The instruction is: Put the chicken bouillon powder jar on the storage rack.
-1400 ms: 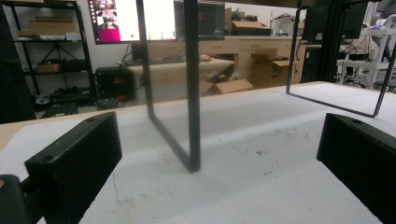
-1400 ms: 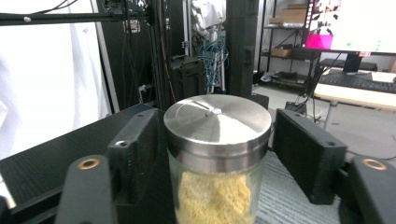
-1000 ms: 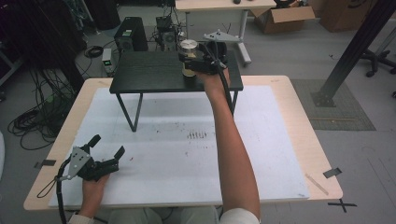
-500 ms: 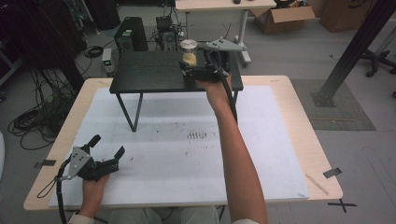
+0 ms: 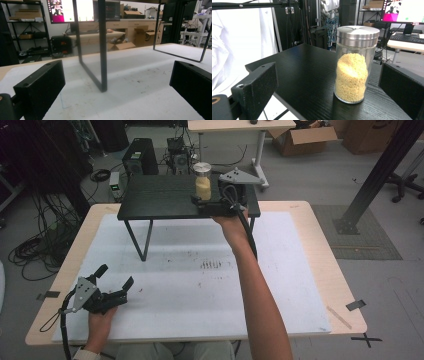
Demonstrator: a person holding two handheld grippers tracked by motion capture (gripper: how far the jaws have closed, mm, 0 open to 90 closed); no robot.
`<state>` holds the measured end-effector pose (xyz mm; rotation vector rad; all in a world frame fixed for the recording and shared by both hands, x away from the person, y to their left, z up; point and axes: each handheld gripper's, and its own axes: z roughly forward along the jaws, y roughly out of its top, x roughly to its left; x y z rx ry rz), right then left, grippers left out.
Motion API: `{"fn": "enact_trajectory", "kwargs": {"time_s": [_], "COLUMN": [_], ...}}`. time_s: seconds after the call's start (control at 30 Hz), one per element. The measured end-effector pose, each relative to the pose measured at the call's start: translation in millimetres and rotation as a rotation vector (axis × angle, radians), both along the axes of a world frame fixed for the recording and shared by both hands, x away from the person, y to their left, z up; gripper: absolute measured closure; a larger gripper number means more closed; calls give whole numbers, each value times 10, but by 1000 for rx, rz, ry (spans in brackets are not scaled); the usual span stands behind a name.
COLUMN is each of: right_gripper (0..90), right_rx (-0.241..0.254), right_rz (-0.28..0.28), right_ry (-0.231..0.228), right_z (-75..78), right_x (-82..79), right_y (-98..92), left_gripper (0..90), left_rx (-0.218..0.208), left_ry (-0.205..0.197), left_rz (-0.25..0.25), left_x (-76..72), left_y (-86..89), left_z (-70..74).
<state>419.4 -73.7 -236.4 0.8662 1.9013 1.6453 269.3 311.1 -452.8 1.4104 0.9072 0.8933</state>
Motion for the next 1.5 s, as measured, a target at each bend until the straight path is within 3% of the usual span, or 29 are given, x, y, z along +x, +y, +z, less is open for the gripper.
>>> {"fn": "enact_trajectory", "kwargs": {"time_s": [0.57, 0.97, 1.5], "right_gripper": [1, 1, 0], "right_rx": [-5, 16, 26], "right_rz": [65, 100, 95], "right_ry": [-37, -82, -84], "right_z": [-27, -181, -422], "right_x": [-290, -530, -800], "right_y": [-69, -187, -325], "left_gripper": [4, 4, 4], "left_rx": [1, 0, 1], "left_ry": [0, -1, -1], "left_rz": [0, 0, 0], "left_x": [0, -1, -1], "left_y": [-1, 0, 1], "left_z": [0, -1, 0]}}
